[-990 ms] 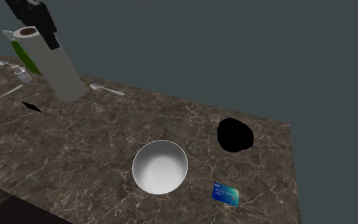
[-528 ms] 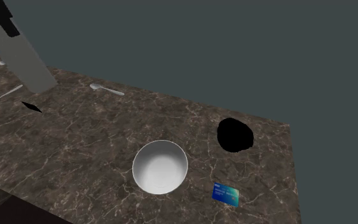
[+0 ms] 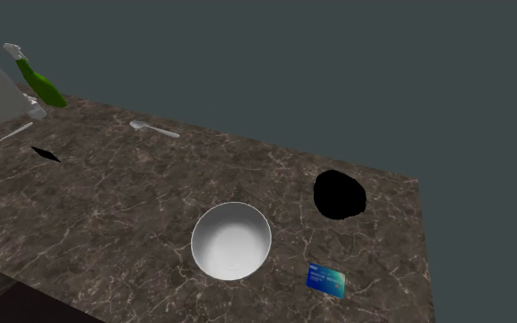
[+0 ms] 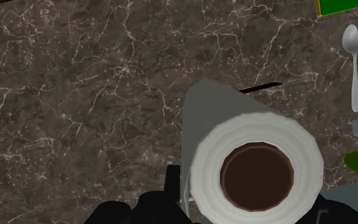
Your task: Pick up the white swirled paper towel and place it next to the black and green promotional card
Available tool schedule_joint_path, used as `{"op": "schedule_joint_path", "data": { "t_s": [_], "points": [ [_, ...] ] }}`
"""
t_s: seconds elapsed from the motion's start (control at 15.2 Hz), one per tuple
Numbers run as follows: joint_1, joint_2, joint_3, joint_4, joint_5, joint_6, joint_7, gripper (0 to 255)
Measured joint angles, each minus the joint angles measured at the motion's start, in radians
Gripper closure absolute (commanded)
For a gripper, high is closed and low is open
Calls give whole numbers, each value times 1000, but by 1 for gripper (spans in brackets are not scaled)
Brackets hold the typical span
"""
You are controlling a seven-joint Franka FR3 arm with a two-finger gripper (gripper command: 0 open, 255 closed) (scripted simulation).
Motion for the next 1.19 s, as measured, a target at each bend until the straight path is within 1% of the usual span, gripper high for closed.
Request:
{"op": "schedule_joint_path", "data": {
  "t_s": [0.33,0.59,0.66,0.79,1.19],
  "points": [
    [66,66,65,107,-21,-36,131,255],
    [133,171,114,271,-64,-96,238,255],
    [140,176,119,276,-67,-96,249,255],
    [140,164,119,242,-62,-73,252,255],
    [129,121,115,103,-45,25,239,255]
  ]
}}
